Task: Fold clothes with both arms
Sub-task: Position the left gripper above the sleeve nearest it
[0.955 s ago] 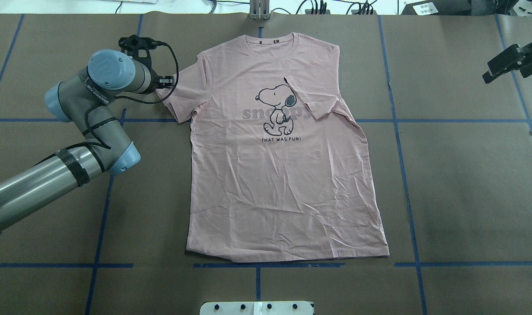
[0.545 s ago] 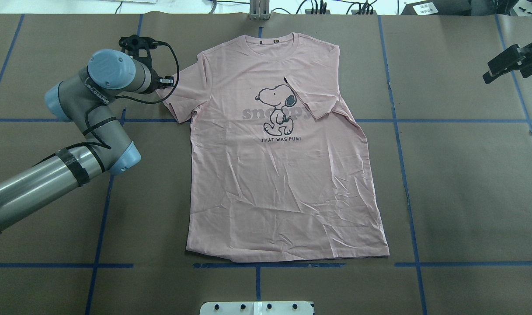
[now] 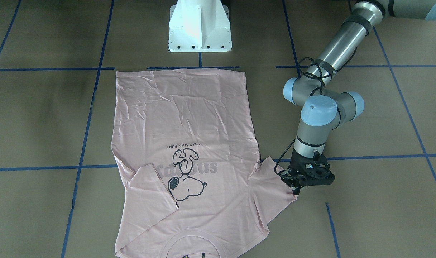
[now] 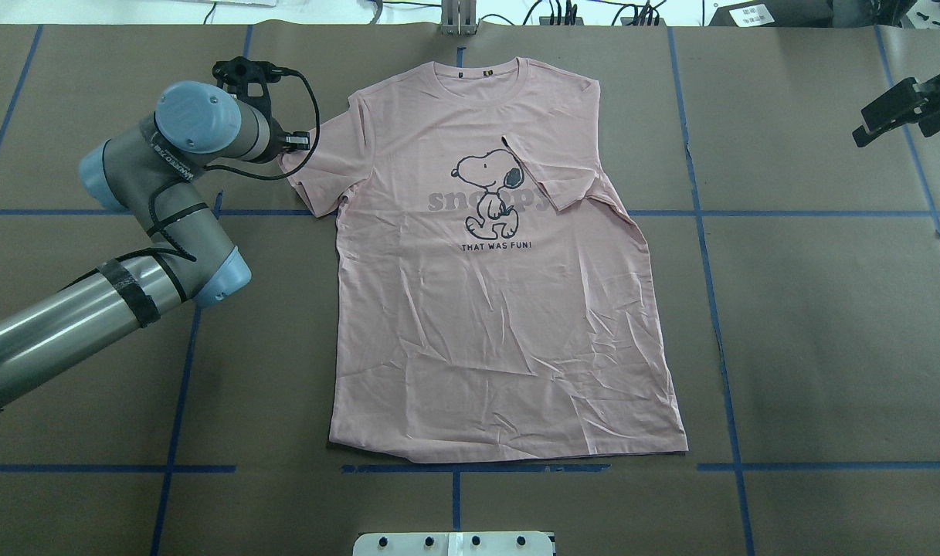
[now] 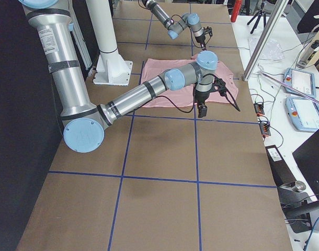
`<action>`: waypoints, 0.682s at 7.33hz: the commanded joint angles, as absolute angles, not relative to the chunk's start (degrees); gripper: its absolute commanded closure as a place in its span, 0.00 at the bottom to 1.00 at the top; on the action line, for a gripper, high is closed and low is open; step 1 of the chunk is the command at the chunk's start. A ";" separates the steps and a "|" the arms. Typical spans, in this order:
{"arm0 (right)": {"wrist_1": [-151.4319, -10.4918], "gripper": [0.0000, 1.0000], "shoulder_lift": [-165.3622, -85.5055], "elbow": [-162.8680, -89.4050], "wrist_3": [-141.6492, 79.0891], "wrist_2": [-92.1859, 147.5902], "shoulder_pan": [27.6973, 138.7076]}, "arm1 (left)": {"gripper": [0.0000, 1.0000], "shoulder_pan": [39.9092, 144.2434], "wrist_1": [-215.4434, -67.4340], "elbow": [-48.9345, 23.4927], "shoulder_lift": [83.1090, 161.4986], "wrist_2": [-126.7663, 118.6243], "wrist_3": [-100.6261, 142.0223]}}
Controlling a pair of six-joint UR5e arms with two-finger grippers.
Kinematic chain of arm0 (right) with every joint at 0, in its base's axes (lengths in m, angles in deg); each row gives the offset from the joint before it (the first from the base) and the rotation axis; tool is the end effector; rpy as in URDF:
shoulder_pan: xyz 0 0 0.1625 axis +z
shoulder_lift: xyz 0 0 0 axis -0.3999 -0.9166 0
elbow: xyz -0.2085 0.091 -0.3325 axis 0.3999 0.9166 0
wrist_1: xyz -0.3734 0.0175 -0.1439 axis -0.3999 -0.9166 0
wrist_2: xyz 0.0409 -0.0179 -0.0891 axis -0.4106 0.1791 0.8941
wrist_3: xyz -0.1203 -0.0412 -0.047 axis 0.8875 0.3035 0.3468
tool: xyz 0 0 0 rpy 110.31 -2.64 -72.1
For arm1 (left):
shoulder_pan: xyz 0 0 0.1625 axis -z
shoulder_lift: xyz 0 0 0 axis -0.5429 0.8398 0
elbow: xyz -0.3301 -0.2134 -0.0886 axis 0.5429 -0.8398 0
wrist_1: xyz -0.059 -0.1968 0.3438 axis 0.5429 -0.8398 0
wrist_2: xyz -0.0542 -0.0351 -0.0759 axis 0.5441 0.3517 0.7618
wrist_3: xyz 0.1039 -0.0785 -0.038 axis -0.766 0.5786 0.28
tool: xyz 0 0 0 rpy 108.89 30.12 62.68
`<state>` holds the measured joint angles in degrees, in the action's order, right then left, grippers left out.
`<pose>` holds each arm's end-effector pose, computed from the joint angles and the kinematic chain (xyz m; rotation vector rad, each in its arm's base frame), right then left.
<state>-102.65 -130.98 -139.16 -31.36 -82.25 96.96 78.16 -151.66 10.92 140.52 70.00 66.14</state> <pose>-0.1199 -0.5452 0.4145 0.1412 -0.8148 -0.1455 0.4631 -0.6382 0.3878 0.4776 0.7709 -0.2068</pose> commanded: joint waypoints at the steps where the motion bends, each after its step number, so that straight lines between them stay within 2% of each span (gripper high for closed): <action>1: -102.65 0.00 -131.04 -139.40 -31.39 -82.25 96.96 | 1.00 78.23 -141.14 1.65 141.11 71.68 66.96; 3: -103.35 0.00 -131.21 -140.10 -31.39 -82.25 96.96 | 1.00 77.10 -137.05 2.82 148.28 71.87 75.26; 5: -103.36 0.00 -131.21 -140.19 -31.39 -82.25 97.14 | 1.00 76.48 -137.83 16.91 160.04 72.13 78.99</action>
